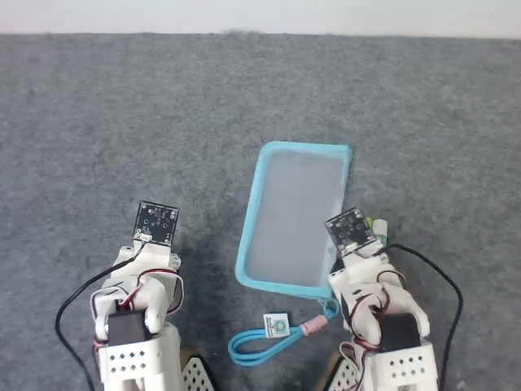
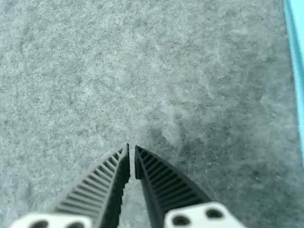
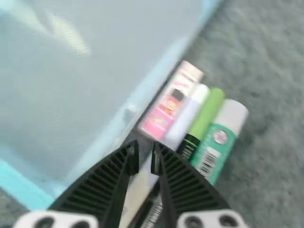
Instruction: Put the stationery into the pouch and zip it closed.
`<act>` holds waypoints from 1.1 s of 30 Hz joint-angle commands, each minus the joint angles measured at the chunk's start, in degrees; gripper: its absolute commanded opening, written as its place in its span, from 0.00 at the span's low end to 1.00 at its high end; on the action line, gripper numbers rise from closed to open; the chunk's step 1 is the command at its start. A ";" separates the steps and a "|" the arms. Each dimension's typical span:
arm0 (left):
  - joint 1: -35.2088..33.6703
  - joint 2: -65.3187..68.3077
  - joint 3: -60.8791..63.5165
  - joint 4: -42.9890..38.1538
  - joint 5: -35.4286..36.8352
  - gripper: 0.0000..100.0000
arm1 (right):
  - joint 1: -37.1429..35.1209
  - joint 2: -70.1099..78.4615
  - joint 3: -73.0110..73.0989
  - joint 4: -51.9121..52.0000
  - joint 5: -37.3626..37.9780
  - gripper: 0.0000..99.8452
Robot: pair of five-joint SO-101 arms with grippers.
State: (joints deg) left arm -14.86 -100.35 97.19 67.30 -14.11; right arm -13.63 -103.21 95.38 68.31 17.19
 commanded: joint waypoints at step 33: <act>0.00 0.44 -0.40 0.62 -0.53 0.01 | -11.91 53.58 -43.52 1.63 1.32 0.15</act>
State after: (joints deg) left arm -14.86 -100.35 97.19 67.30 -14.11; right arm -21.71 -59.87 59.96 67.60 22.20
